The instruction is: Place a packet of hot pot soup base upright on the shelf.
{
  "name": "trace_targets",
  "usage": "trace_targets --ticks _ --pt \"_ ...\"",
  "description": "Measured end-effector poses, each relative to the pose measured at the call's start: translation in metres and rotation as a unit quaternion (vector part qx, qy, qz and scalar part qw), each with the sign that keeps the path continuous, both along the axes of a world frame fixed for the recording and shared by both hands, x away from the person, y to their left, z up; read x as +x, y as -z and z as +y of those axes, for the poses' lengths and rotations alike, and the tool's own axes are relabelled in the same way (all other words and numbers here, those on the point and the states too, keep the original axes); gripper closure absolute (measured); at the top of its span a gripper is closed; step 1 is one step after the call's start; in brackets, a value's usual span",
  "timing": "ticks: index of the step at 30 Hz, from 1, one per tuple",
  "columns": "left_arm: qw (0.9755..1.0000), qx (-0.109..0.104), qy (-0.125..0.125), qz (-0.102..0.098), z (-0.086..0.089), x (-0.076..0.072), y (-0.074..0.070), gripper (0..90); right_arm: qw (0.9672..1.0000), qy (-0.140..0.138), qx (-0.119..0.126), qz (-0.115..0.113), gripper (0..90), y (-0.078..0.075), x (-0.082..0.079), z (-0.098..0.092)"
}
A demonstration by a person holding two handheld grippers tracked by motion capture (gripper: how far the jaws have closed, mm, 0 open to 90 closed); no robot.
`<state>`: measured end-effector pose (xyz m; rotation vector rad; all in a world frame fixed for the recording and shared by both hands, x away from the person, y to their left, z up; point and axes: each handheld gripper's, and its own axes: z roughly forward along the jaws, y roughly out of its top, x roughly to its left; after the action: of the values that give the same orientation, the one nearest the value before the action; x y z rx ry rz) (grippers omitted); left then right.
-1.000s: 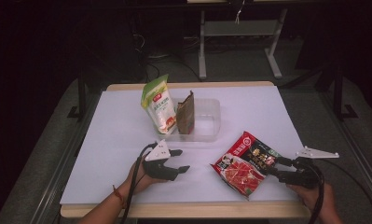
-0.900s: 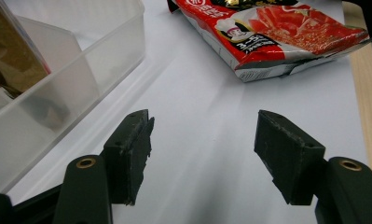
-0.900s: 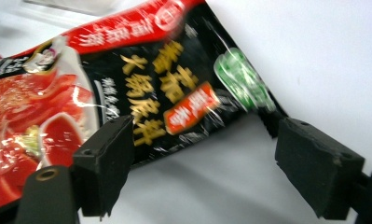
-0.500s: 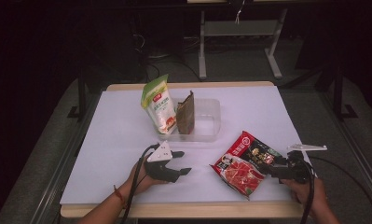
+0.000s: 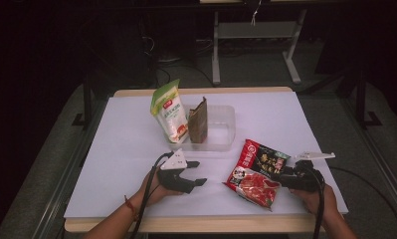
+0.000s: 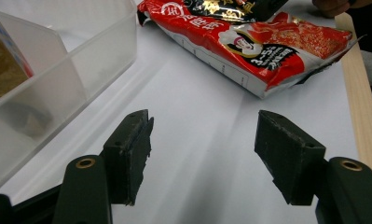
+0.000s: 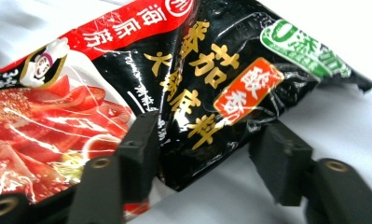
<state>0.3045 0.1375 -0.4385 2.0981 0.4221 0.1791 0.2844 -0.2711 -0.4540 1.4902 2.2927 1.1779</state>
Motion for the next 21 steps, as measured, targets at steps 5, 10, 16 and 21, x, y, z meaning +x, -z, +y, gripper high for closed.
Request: trace_targets --ticks 5,10,16,21 --pt "1.0000 -0.004 -0.004 0.005 -0.003 0.002 -0.001 35.5 0.9997 -0.020 0.011 0.000 64.3 0.000 0.001 0.008" --pt "0.9999 0.003 -0.002 0.012 -0.006 0.003 0.002 35.5 0.9996 -0.026 0.010 -0.001 69.5 -0.002 0.002 0.009" --pt "0.9995 -0.010 -0.012 0.028 -0.011 0.009 0.002 35.3 0.9994 -0.028 0.004 -0.022 73.8 -0.005 -0.004 0.009" --pt "0.9981 -0.027 -0.020 0.052 -0.016 0.017 0.001 33.0 0.9980 -0.035 0.004 -0.053 75.0 -0.006 -0.013 0.007"
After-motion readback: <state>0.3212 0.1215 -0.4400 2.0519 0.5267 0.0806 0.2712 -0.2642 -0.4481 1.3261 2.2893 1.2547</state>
